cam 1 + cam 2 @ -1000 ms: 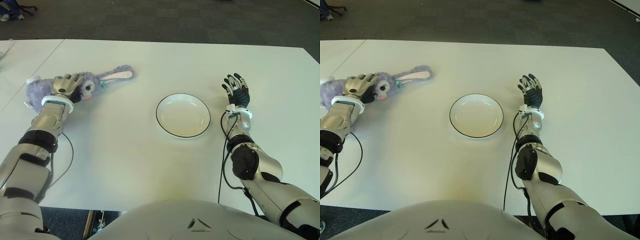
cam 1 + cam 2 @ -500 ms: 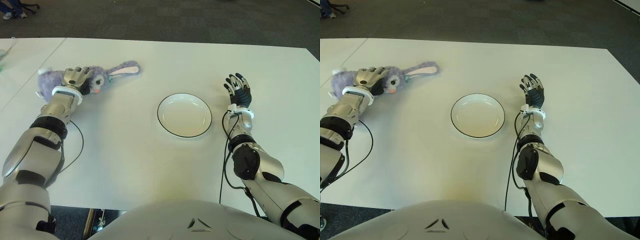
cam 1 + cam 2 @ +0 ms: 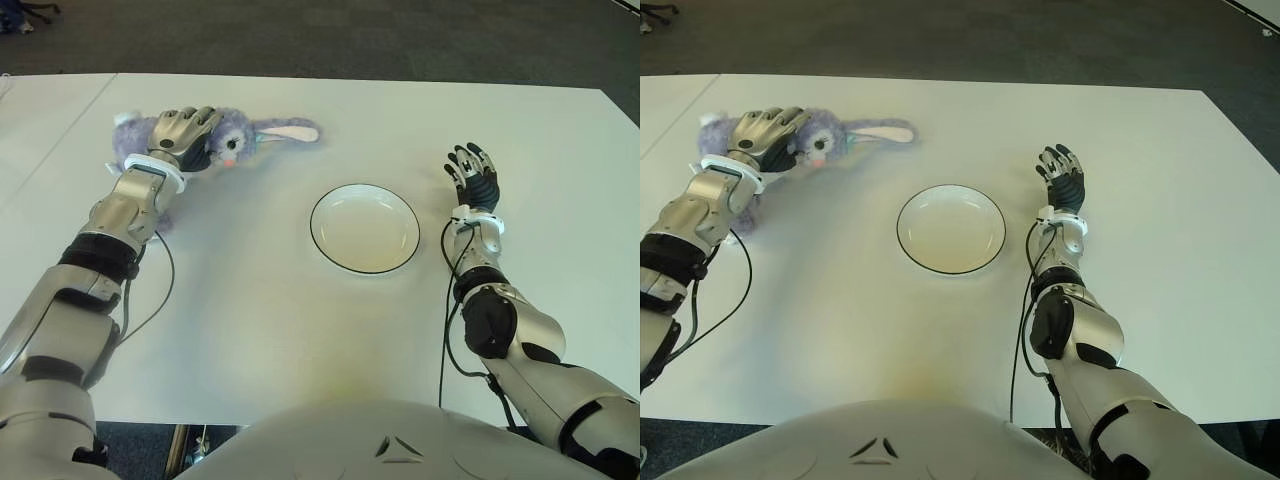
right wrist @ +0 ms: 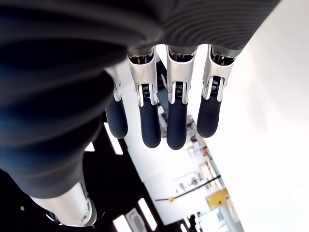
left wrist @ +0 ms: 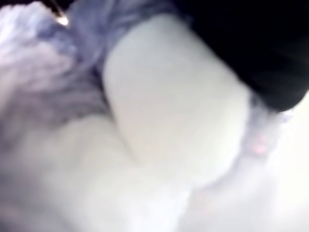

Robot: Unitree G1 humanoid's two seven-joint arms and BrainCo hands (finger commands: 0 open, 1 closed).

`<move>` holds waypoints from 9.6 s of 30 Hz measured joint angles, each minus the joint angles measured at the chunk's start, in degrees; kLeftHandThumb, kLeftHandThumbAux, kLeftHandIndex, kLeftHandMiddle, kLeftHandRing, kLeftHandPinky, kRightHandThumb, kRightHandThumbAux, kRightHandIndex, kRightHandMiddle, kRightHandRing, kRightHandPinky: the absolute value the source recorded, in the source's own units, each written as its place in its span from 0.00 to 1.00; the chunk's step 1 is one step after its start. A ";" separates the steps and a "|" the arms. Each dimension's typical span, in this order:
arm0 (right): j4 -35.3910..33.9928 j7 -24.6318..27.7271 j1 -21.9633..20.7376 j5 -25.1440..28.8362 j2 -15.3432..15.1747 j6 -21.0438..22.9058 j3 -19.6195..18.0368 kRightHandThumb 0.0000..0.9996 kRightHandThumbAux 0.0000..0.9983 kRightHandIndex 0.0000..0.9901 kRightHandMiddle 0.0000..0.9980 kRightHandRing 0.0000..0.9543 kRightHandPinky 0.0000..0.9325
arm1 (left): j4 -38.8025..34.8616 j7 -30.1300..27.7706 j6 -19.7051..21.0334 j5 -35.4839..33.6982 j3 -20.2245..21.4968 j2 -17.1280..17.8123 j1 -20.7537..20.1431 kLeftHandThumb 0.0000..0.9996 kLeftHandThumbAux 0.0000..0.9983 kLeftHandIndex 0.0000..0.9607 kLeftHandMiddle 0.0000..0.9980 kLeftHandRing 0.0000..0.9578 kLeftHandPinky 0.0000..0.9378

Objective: Put the doll into the plate.

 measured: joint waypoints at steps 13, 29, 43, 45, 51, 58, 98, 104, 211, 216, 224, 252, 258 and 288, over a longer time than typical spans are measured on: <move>0.15 -2.87 0.48 -1.04 -0.10 0.01 1.26 0.28 0.76 0.25 0.29 0.29 0.30 | -23.61 -5.37 4.58 3.29 3.75 -0.05 3.97 0.96 0.65 0.40 0.50 0.55 0.73; 0.16 -3.11 0.52 -1.06 -0.11 0.02 1.54 0.32 0.77 0.26 0.28 0.29 0.32 | -39.02 -17.36 7.40 6.70 6.36 -0.05 5.10 0.95 0.65 0.40 0.51 0.56 0.80; 0.16 -3.11 0.50 -0.69 -0.02 0.01 1.08 0.34 0.77 0.26 0.29 0.31 0.34 | -40.08 -18.09 6.53 7.70 8.51 0.35 5.67 0.95 0.65 0.40 0.50 0.56 0.79; 0.16 -3.11 0.49 -0.69 -0.01 0.01 1.08 0.34 0.77 0.26 0.29 0.31 0.34 | -40.09 -18.27 6.31 7.72 8.51 0.35 5.87 0.95 0.65 0.40 0.50 0.56 0.79; 0.16 -3.11 0.48 -0.68 0.00 0.01 1.04 0.33 0.78 0.26 0.29 0.31 0.33 | -40.94 -20.12 6.31 8.73 8.28 0.01 6.74 0.95 0.65 0.40 0.50 0.56 0.80; 0.16 -3.11 0.49 -0.67 0.00 0.01 0.97 0.34 0.78 0.27 0.29 0.31 0.34 | -41.73 -21.15 5.47 9.79 6.63 -2.90 6.85 0.95 0.65 0.40 0.50 0.56 0.78; 0.09 -3.48 0.40 -0.68 0.21 -0.09 0.88 0.30 0.79 0.25 0.30 0.33 0.36 | -30.23 -19.26 -4.59 8.97 -3.29 -20.05 0.37 0.86 0.67 0.42 0.54 0.81 0.82; 0.09 -3.48 0.40 -0.67 0.27 -0.21 0.86 0.29 0.78 0.25 0.29 0.33 0.36 | -30.26 -19.28 -3.95 8.58 -3.29 -21.12 0.67 0.86 0.67 0.42 0.54 0.81 0.82; -0.04 -5.60 -0.43 0.59 3.82 -0.74 -0.25 0.53 0.86 0.16 0.27 0.28 0.29 | -37.76 -30.88 0.40 -17.59 -3.47 -27.85 21.68 0.02 0.24 0.00 0.00 0.00 0.00; -0.04 -5.60 -0.45 0.59 3.85 -0.75 -0.35 0.58 0.87 0.18 0.26 0.28 0.28 | -37.57 -31.44 0.48 -18.68 -2.98 -27.53 21.35 0.01 0.24 0.00 0.00 0.00 0.00; -0.08 -5.06 -0.51 0.59 4.04 -0.77 -0.35 0.48 0.85 0.17 0.25 0.28 0.33 | -37.24 -34.20 0.43 -22.62 -0.39 -25.84 19.41 0.03 0.26 0.00 0.00 0.00 0.00; -0.22 -2.83 -0.38 -0.64 4.70 -1.88 1.42 0.29 0.85 0.17 0.25 0.29 0.33 | -34.46 -29.96 -1.20 -30.82 21.89 -14.37 7.13 0.09 0.30 0.00 0.00 0.00 0.00; -0.22 -2.90 -0.38 -0.79 4.92 -2.15 1.91 0.27 0.84 0.18 0.23 0.27 0.32 | -34.86 -29.04 -2.68 -30.91 21.96 -14.46 7.15 0.10 0.29 0.00 0.00 0.00 0.00; -0.22 -3.27 -0.33 -0.79 5.77 -3.21 3.03 0.32 0.82 0.20 0.25 0.28 0.33 | -29.88 -25.54 -6.24 -33.31 32.00 -8.55 3.82 0.00 0.40 0.00 0.00 0.00 0.00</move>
